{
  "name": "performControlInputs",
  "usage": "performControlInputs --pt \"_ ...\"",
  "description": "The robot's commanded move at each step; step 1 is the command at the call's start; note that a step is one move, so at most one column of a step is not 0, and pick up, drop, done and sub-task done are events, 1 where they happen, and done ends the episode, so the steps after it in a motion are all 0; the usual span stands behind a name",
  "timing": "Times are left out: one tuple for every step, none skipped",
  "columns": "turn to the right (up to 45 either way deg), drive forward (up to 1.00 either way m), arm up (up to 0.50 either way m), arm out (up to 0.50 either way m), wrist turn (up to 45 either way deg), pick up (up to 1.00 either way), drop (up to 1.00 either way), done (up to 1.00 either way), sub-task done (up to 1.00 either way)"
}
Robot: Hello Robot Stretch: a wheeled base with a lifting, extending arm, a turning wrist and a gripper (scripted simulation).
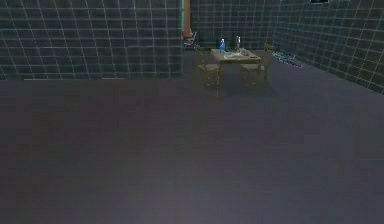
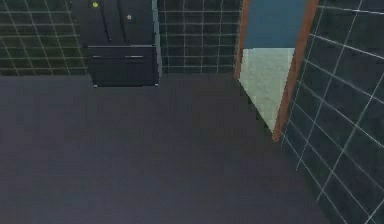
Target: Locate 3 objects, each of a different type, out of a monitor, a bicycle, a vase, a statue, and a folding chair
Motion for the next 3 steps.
performControlInputs --pt "0.0 1.00 0.00 0.00 0.0 0.00 0.00 0.00 0.00" --pt "0.0 1.00 0.00 0.00 0.0 0.00 0.00 0.00 0.00" --pt "3.0 0.00 0.00 0.00 0.0 0.00 0.00 0.00 0.00"
